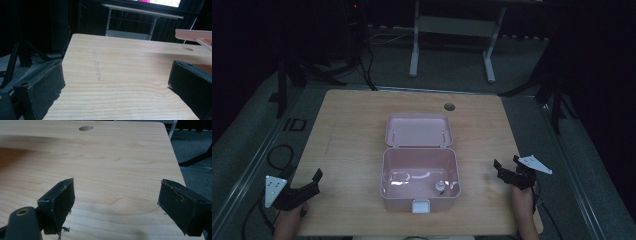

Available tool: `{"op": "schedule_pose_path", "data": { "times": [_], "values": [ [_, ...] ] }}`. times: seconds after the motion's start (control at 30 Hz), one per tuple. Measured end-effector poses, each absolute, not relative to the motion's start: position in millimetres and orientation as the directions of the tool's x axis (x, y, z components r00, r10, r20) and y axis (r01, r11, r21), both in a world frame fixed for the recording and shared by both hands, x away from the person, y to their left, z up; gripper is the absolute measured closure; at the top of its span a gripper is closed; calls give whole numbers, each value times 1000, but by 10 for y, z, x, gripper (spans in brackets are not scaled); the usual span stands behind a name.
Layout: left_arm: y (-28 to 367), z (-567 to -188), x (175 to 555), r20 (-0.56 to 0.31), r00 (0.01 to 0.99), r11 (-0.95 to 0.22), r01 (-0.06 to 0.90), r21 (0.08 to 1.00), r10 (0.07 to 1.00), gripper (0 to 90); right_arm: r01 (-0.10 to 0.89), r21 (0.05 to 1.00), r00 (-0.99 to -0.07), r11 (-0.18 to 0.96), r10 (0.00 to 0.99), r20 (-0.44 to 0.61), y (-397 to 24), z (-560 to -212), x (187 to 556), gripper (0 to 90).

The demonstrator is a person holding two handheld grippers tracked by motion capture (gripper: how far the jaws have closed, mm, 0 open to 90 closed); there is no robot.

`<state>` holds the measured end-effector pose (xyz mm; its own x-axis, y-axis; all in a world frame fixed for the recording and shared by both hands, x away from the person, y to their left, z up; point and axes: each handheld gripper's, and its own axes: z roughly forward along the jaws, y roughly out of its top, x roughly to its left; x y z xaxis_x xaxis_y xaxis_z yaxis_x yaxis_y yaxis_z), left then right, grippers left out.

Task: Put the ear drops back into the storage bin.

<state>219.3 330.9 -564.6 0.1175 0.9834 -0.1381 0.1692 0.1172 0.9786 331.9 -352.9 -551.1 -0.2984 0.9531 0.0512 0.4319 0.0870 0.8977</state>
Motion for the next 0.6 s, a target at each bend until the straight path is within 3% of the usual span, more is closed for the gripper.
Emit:
{"op": "schedule_pose_path", "data": {
  "times": [0.6],
  "values": [
    [3306,-5645,2193,-135,120,114,167,979,984,4,453,890,-308,43,945,111,-3572,-5527,3345,141]
  ]
}}
